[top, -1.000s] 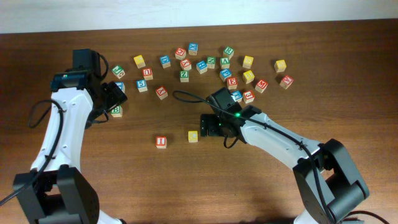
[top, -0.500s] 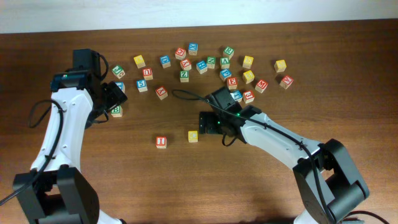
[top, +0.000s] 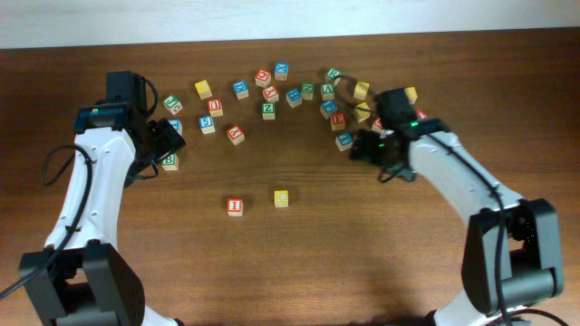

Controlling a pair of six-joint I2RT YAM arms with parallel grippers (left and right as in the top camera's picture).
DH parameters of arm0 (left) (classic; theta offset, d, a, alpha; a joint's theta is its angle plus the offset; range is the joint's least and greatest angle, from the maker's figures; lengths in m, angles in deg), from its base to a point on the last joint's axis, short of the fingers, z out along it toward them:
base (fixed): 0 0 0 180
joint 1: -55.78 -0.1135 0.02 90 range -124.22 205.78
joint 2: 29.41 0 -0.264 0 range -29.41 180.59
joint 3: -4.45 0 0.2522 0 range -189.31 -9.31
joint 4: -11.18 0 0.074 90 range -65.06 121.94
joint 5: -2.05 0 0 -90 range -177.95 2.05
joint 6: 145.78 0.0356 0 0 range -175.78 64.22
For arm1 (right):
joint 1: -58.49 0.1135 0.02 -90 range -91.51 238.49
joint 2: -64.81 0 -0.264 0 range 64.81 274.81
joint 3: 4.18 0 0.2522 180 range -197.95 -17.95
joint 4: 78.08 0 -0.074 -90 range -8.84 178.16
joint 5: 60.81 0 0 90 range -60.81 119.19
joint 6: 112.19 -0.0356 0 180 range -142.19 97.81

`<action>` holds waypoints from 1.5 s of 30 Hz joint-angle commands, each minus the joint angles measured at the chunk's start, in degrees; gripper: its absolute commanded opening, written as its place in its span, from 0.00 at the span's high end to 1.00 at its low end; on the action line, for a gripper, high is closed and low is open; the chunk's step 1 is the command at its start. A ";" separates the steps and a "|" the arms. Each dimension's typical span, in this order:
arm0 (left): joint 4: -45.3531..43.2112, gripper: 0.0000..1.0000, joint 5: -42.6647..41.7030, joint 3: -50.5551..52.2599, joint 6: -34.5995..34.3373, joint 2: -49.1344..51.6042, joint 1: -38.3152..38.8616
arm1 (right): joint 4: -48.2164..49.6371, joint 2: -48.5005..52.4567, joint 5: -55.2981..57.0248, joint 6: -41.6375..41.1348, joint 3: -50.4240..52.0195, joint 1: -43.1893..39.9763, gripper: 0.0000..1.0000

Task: Spell out ICRA
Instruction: 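Raise the right gripper and retract the right arm to the right side, then swing the left gripper from the cluster over the yellow C block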

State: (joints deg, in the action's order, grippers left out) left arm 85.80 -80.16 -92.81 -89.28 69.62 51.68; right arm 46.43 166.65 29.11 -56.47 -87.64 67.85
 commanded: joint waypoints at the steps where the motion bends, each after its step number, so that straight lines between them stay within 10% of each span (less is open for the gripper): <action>1: 0.07 0.01 0.63 0.15 -0.35 0.39 -0.09 | -1.66 -1.31 0.98 1.49 -0.83 -7.34 0.02; 13: 0.07 0.01 0.63 0.15 -0.35 0.39 -0.09 | -4.35 -1.20 0.94 2.71 -0.83 -23.65 0.02; 45: 0.07 0.01 0.63 0.15 -0.35 0.39 -0.20 | -4.35 -1.20 0.94 2.71 -0.83 -23.69 0.02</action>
State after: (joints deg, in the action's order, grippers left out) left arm 85.80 -80.16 -92.81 -89.28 69.62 51.68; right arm 42.21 166.65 29.61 -53.66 -87.70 44.27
